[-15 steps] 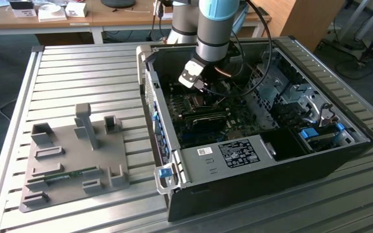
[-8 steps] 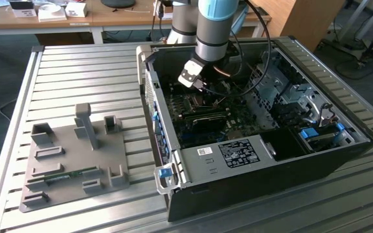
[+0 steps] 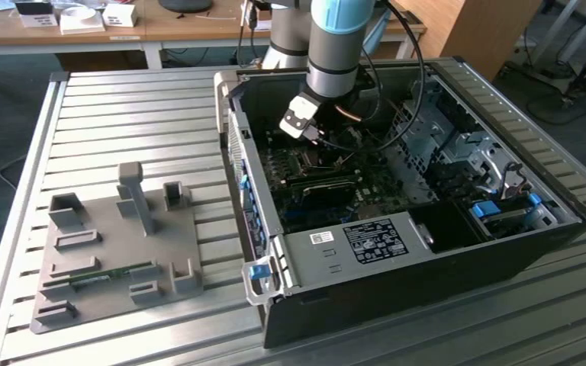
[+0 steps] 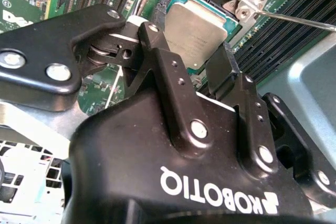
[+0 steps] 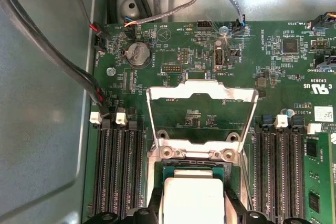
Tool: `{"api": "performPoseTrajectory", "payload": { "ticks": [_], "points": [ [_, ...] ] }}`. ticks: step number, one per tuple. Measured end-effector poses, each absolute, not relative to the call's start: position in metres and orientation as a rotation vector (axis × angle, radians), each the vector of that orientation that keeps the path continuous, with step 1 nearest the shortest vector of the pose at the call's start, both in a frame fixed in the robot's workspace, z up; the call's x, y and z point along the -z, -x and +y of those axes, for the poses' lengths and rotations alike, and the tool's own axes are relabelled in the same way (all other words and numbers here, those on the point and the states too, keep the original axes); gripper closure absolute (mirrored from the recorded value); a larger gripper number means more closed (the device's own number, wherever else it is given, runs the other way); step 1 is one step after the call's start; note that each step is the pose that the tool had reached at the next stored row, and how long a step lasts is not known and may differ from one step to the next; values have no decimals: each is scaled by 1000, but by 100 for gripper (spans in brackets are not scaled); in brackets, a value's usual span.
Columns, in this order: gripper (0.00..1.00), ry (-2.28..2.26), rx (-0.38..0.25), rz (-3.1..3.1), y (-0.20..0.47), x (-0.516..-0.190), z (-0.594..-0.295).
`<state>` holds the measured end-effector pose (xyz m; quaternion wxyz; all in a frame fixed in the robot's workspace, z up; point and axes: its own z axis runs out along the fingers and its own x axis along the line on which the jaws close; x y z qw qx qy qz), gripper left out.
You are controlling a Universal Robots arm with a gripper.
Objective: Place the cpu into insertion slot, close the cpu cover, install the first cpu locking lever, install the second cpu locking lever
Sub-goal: 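Place the cpu into insertion slot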
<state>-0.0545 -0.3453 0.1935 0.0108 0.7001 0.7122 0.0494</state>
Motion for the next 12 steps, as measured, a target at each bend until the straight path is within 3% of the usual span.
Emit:
{"api": "performPoseTrajectory", "payload": {
  "ticks": [12],
  "points": [
    [46,-2223,-153,2181,54,-196,-345]
  ]
}}
